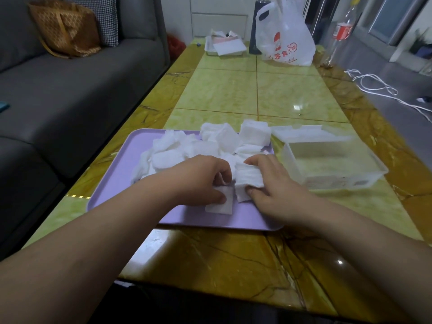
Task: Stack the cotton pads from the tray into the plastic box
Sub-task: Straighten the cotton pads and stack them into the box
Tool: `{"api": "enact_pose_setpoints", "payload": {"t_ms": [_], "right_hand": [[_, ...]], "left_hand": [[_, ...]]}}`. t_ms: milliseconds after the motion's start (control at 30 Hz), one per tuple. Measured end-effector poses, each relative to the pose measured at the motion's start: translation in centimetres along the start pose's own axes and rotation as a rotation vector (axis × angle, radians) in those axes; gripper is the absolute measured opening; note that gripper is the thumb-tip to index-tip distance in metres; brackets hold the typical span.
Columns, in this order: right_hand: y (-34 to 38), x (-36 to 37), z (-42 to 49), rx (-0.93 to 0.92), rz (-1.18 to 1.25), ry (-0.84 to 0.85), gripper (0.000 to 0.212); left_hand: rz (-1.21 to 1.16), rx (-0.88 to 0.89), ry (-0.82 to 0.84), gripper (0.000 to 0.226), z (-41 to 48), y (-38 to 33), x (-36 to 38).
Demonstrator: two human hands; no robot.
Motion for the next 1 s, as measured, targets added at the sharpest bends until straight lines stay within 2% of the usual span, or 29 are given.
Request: {"api": "enact_pose_setpoints", "payload": {"t_ms": [133, 267, 333, 433, 533, 600, 733, 867, 1000], "right_hand": [[-0.5, 0.4, -0.3, 0.059, -0.038, 0.045, 0.060], [-0.8, -1.5, -0.1, 0.134, 0.129, -0.128, 0.051], [-1.3, -2.2, 0.1, 0.193, 0.217, -0.206, 0.048], [-2.1, -2.4, 0.1, 0.276, 0.405, -0.243, 0.054], [-2.6, -2.2, 0.2, 0.326, 0.620, -0.222, 0.048], [-2.6, -2.1, 0.3, 0.333, 0.698, -0.205, 0.040], [-2.8, -2.0, 0.4, 0.350, 0.778, -0.205, 0.050], [-3.0, -1.7, 0.5, 0.387, 0.845, -0.216, 0.044], [-3.0, -1.6, 0.5, 0.405, 0.898, -0.221, 0.033]], "left_hand": [[0.018, -0.031, 0.104, 0.030, -0.3, -0.1, 0.6], [-0.003, -0.046, 0.102, 0.014, -0.7, 0.0, 0.3], [-0.161, -0.049, 0.066, 0.014, -0.9, -0.1, -0.5], [-0.611, -0.024, 0.083, 0.018, -1.4, -1.4, -1.3], [-0.792, -0.043, -0.024, 0.022, -1.3, -2.1, -1.4], [-0.808, -0.075, -0.137, 0.022, -1.1, -2.1, -1.2], [-0.824, -0.085, -0.280, 0.028, -0.5, -1.7, -1.1], [-0.807, -0.096, -0.347, 0.036, -0.4, -1.5, -0.8], [-0.793, -0.101, -0.400, 0.034, -0.3, -1.2, -0.9]]}}
Point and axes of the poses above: each hand's wrist, its own z-axis towards the middle knuckle, its own x-axis out of the palm, y = z × x, the point moved 8 cm from there along z, towards the middle knuckle, and after that the axes turned 10 degrees about -y, right-handed, at the moved point
